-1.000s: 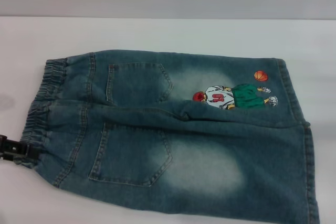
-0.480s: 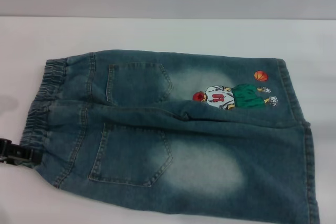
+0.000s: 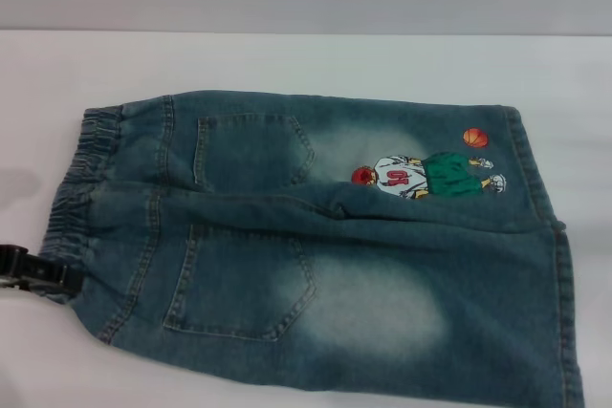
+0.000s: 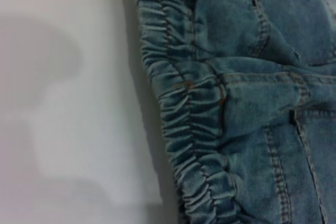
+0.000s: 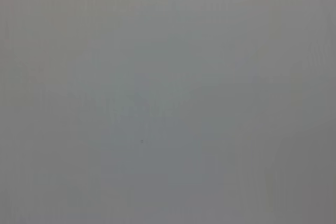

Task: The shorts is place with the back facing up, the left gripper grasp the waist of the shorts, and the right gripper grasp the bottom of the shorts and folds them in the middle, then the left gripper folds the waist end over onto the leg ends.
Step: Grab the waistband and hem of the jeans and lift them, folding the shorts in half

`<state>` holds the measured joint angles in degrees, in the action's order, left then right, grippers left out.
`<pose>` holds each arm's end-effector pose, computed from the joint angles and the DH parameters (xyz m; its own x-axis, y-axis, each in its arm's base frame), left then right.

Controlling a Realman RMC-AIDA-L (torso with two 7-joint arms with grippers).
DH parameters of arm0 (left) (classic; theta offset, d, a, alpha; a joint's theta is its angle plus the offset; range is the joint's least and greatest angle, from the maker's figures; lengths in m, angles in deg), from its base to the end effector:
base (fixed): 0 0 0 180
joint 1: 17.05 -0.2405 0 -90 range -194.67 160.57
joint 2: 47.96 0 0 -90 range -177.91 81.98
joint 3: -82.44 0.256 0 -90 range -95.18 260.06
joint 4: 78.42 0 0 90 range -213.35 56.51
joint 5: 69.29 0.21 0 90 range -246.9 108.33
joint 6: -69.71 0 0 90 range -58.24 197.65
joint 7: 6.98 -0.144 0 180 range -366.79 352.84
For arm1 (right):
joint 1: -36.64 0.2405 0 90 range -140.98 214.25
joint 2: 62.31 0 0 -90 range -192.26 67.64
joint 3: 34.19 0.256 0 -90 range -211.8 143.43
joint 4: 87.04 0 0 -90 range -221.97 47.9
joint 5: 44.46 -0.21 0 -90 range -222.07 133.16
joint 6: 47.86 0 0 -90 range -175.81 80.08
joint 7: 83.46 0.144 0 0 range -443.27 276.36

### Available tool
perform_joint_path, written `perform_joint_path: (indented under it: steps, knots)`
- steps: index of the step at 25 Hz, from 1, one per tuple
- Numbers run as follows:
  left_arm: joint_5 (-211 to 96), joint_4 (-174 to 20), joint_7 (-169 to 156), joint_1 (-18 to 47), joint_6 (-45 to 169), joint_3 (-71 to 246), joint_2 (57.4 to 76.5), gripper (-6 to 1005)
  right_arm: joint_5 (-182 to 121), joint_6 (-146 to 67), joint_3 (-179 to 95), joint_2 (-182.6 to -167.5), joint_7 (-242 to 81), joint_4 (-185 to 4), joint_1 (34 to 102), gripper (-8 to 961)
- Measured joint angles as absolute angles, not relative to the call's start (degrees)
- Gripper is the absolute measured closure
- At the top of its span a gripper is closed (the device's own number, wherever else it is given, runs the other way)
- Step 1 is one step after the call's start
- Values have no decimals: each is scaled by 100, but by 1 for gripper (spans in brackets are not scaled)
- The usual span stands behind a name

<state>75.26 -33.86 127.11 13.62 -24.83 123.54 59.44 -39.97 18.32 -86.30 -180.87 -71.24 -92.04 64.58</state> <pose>-0.3396 0.3172 0.0852 0.2563 0.9630 0.0835 0.9475 -0.2332 -0.2187 0.3736 0.3431 0.0719 0.6435 0.1712 -0.7461 -0.7587 0.2723 -0.5919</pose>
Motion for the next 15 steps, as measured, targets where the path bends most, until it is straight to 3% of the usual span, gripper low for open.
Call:
perform_joint_path:
  steps: [4, 15]
  knots:
    - [7524, -3377, 12696, 1372, -2471, 12316, 5944, 208, -3998, 1831, -8630, -18087, -7124, -9204, 6451, 224]
    - [7521, -3294, 12711, 1377, -2297, 12304, 5959, 670, -3997, 1831, -8559, -18087, -7125, -9206, 6434, 224]
